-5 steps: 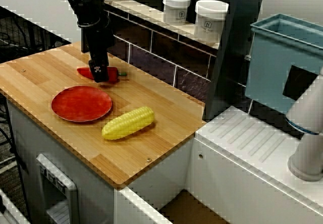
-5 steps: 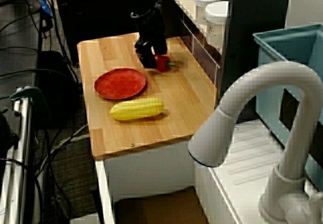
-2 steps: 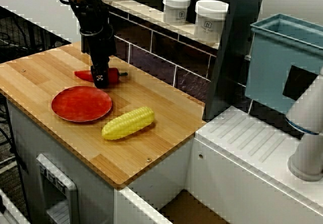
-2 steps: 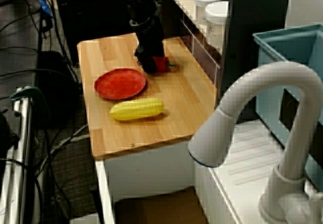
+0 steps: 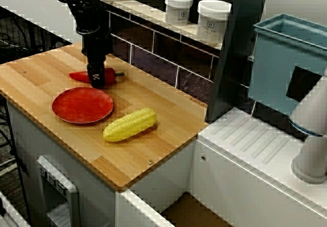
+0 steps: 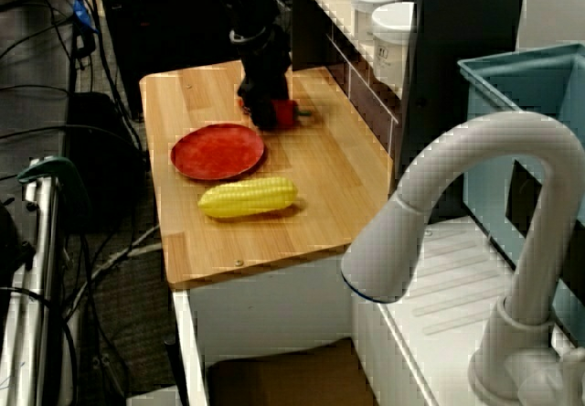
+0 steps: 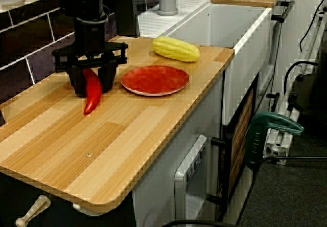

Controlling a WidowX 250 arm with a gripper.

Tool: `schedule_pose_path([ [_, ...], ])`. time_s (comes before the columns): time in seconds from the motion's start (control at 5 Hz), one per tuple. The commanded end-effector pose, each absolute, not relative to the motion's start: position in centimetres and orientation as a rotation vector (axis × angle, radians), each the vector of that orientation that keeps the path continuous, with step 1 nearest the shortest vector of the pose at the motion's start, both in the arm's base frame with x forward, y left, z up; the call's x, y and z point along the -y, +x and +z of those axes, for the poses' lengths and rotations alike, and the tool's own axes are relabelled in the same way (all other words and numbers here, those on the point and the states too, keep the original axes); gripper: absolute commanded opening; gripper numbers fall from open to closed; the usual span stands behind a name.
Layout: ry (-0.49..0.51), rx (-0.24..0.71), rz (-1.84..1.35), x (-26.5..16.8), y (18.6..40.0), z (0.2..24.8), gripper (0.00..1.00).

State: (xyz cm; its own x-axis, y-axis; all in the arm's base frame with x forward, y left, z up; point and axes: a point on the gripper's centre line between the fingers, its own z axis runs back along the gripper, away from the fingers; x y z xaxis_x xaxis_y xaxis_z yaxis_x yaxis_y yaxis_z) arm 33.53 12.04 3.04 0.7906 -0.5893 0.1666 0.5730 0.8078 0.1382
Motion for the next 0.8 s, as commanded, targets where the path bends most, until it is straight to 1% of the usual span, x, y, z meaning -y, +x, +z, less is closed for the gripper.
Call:
schedule_pose_path([
  [0.0,0.102,0.305,-0.573,-14.0,32.6,7.5,0.00],
  [0.2,0.075,0.307,-0.574,-13.8,31.5,8.6,0.00],
  [0.4,0.061,0.306,-0.587,-13.0,29.7,9.9,0.00],
  [0.6,0.071,0.310,-0.553,-12.6,27.8,10.8,0.00],
])
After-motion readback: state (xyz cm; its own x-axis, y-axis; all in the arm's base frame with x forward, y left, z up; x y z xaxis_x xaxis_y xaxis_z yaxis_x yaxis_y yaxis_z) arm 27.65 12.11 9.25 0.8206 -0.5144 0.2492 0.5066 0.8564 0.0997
